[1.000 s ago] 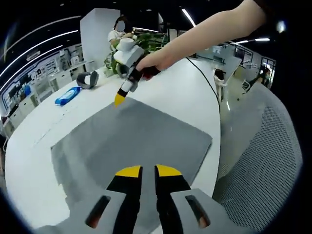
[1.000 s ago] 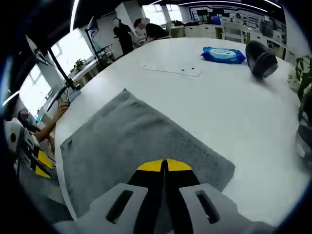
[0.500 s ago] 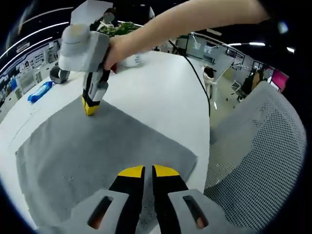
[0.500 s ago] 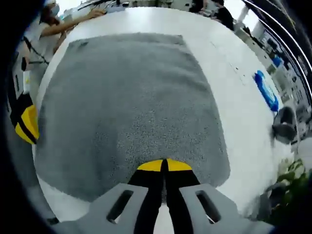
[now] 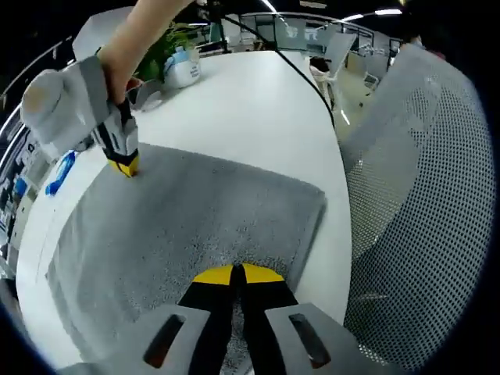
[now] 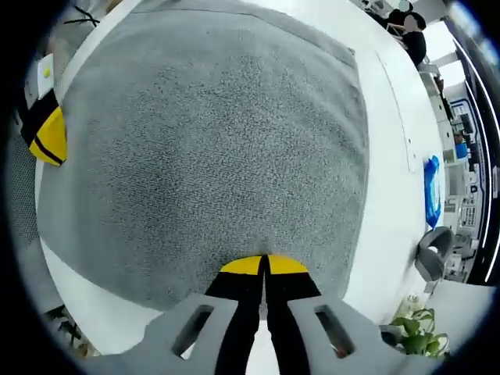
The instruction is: Fold the towel on the table until its edges align and the towel forms a compact rectangular stack.
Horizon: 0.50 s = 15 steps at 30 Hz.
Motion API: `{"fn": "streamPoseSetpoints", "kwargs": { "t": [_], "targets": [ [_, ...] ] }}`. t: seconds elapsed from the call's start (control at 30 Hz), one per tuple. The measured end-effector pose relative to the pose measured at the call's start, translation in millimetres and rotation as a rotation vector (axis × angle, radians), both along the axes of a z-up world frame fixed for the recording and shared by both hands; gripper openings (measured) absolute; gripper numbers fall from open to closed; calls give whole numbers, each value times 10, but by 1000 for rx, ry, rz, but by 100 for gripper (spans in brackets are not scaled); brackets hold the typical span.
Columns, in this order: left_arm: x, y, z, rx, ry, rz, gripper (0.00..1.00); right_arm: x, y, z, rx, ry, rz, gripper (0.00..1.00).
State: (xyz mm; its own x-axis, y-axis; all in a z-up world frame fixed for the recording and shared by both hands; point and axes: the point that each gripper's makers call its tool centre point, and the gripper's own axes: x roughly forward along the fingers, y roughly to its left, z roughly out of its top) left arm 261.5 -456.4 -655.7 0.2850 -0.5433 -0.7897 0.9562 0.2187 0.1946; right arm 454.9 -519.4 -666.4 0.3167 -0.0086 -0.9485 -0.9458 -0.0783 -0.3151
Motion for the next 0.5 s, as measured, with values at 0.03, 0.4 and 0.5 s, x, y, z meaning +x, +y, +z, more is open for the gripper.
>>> {"fn": "streamPoseSetpoints", "kwargs": {
  "t": [0.03, 0.4, 0.5],
  "targets": [
    [3, 5, 3, 2, 2, 3, 2, -1, 0, -4, -14, -8, 2, 0],
    [-22, 164, -8, 170, -88, -54, 1, -70, -123, -5, -66, 2, -120, 0],
    [-15, 219, -9, 192, -82, -47, 1, -123, -173, -3, -48, 14, -159, 0]
  ]
}}
